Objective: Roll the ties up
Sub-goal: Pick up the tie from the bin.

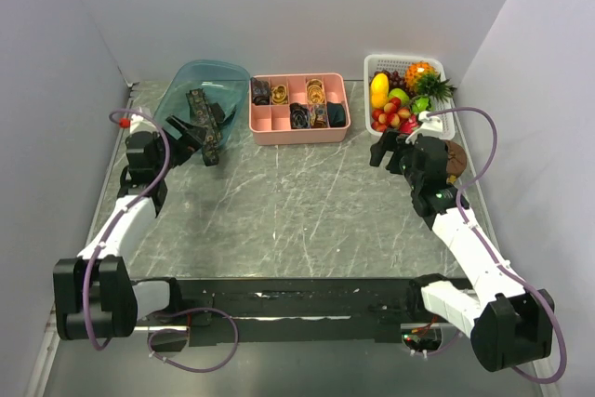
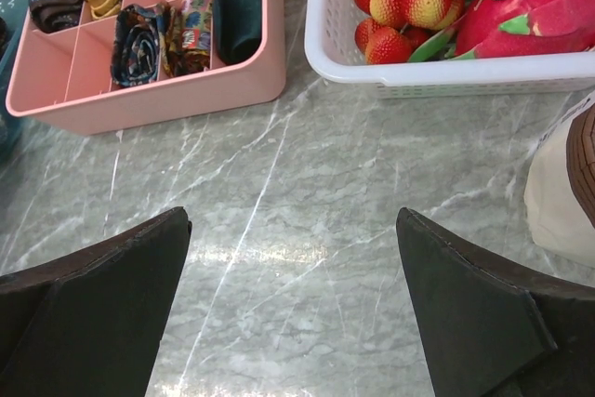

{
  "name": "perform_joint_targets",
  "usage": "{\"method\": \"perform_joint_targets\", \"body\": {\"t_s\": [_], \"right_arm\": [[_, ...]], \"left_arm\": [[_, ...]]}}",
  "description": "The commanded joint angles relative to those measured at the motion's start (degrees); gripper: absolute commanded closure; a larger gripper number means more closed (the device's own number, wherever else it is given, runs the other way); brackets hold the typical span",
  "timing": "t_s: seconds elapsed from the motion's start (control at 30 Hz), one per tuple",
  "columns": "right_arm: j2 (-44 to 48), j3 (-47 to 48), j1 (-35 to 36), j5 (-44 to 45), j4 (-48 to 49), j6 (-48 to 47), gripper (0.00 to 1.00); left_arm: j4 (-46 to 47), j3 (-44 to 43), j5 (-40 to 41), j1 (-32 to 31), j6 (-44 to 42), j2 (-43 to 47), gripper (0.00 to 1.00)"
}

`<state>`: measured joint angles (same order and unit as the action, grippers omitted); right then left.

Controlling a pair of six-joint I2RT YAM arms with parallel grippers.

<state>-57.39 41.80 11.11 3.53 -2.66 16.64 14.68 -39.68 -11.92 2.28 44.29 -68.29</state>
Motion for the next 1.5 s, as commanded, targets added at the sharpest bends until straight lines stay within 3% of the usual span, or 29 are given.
{"method": "perform_joint_targets", "body": {"t_s": [0.0, 0.23, 0.63, 0.93, 1.13, 1.27, 1.47], "right_arm": [[-0.01, 0.91, 0.31, -0.02, 1.69, -0.56, 0.01], [-0.18, 0.47, 0.22, -0.36, 1.86, -0.74, 0.00], [0.70, 0.56, 0.31, -0.72, 0.99, -0.82, 0.00], [1.13, 1.09, 0.22, -0.72, 0.11, -1.53, 0.00], [1.14, 1.18, 0.31, -0.98, -0.24, -1.79, 0.00], [1.05, 1.35, 0.22, -1.24, -0.07, -1.96, 0.00], [0.87, 1.97, 0.31, -1.86, -0.33, -1.97, 0.01]], "left_arm": [[-0.88, 3.63, 3.39, 0.09, 0.27, 3.69, 0.04], [-2.55, 6.55, 3.31, 0.00, 0.09, 1.33, 0.04], [9.56, 3.21, -3.36, 0.18, -3.42, -13.79, 0.01], [21.69, 1.10, -13.03, 0.09, -5.71, -23.37, 0.13], [22.32, -0.22, -13.65, 0.09, -6.41, -24.52, 0.31], [23.11, -0.75, -14.62, 0.09, -6.41, -25.22, 0.58], [23.64, -0.92, -16.20, 0.09, -6.06, -25.66, 0.83]]}}
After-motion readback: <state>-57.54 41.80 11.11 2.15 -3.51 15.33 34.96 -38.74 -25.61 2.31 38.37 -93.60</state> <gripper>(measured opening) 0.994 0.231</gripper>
